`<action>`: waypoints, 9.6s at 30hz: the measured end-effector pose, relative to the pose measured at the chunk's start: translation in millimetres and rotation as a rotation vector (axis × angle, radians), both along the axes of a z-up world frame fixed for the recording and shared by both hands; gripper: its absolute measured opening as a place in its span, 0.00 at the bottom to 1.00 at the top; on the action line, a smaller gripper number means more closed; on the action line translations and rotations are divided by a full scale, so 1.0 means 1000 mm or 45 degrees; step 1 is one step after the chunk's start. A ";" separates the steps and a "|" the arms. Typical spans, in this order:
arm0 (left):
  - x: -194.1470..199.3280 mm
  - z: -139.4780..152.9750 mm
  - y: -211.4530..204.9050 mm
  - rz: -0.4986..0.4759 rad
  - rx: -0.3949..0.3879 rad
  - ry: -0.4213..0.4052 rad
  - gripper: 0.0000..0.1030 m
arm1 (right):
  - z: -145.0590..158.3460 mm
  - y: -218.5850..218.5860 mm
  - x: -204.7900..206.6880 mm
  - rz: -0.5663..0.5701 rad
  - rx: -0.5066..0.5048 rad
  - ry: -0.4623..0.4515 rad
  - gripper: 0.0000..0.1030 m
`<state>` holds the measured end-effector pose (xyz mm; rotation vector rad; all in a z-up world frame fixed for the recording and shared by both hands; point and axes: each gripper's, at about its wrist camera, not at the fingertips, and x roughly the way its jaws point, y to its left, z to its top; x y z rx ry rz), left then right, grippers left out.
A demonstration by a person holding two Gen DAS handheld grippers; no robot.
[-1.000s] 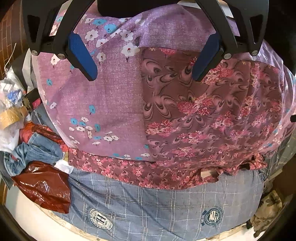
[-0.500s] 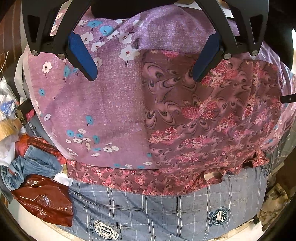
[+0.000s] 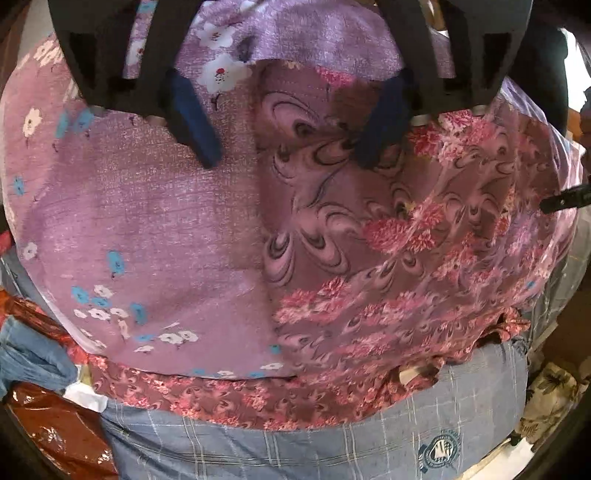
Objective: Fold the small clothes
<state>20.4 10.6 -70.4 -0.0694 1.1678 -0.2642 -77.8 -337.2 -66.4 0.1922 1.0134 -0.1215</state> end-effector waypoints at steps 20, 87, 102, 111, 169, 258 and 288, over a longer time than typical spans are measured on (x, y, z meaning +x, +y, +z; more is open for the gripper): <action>-0.020 0.016 0.054 0.088 -0.220 0.169 0.63 | 0.010 -0.028 -0.018 -0.038 0.154 -0.012 0.14; -0.042 0.022 0.061 -0.064 -0.618 0.264 0.49 | -0.001 0.000 -0.004 0.039 0.115 0.032 0.59; -0.067 -0.001 0.022 -0.180 -0.409 0.189 0.04 | -0.006 0.009 -0.003 0.065 0.050 0.031 0.69; -0.077 0.080 0.081 0.123 0.052 -0.107 0.00 | 0.009 -0.004 -0.021 0.060 0.104 -0.004 0.03; -0.057 0.030 0.117 0.217 -0.161 0.240 0.00 | -0.005 -0.030 -0.030 -0.063 0.322 0.000 0.04; 0.222 0.011 -0.041 0.048 -0.407 0.086 0.73 | 0.099 -0.130 0.212 -0.460 0.272 -0.445 0.13; 0.237 0.002 -0.013 0.135 -0.691 0.245 0.82 | 0.034 0.085 0.220 -0.004 0.547 -0.068 0.54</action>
